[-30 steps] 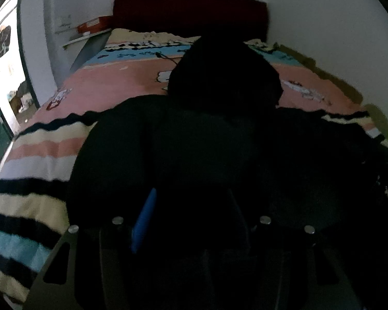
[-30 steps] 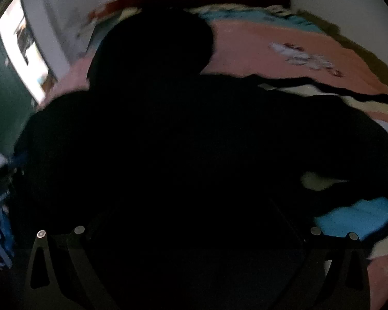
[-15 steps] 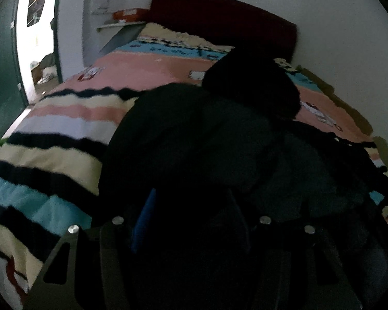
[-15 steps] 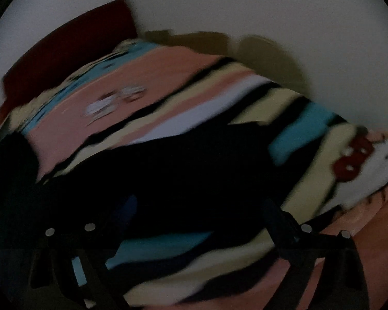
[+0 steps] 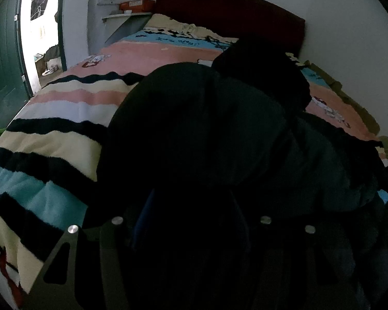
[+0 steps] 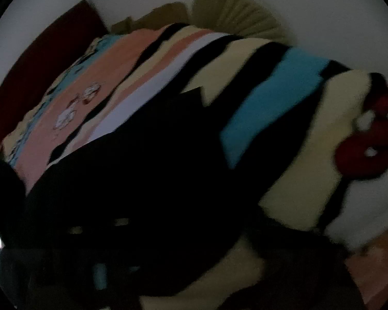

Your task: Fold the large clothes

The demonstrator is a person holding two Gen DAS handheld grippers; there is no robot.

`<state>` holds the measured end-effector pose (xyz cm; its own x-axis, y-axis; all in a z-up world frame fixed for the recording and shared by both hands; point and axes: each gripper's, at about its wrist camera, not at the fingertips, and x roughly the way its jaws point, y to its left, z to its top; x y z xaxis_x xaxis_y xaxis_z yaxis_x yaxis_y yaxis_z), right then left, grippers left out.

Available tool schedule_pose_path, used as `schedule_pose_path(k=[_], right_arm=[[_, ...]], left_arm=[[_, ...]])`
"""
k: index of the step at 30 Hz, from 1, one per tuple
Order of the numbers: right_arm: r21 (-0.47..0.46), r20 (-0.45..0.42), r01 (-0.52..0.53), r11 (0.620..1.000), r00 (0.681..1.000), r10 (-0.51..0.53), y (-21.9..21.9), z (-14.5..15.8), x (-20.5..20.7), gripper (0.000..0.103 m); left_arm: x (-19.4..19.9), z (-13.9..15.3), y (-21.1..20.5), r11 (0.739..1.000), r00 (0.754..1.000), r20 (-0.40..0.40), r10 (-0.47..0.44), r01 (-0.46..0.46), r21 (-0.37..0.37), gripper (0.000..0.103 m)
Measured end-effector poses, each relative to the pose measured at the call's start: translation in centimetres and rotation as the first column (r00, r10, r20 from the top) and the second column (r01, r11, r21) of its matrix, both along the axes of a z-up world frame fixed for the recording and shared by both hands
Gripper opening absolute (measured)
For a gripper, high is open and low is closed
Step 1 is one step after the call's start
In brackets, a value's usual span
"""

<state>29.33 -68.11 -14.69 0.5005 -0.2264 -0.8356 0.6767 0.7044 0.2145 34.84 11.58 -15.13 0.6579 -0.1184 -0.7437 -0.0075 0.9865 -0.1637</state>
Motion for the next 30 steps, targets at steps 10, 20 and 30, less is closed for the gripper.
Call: schedule_pose_path(k=[10,20,30], right_arm=[[-0.110,0.148,-0.146,0.983,0.976,0.162,6.6,7.7,-0.5,0.021],[-0.279,0.262,-0.393,0.876,0.846,0.463,22.7,20.7,3.0,0.017],[-0.352,0.260,-0.651,0.672,0.622,0.739,41.5,24.6,6.4,0.016]], left_arm=[[-0.2,0.0,-0.1,1.000,1.000,0.003,0.001,-0.001,0.015,0.055],[-2.5,3.3,0.6,0.999,0.997,0.078,0.002,-0.006,0.048,0.055],[-5.7,6.4,5.2,0.998,0.989,0.140,0.055,-0.058,0.014,0.055]])
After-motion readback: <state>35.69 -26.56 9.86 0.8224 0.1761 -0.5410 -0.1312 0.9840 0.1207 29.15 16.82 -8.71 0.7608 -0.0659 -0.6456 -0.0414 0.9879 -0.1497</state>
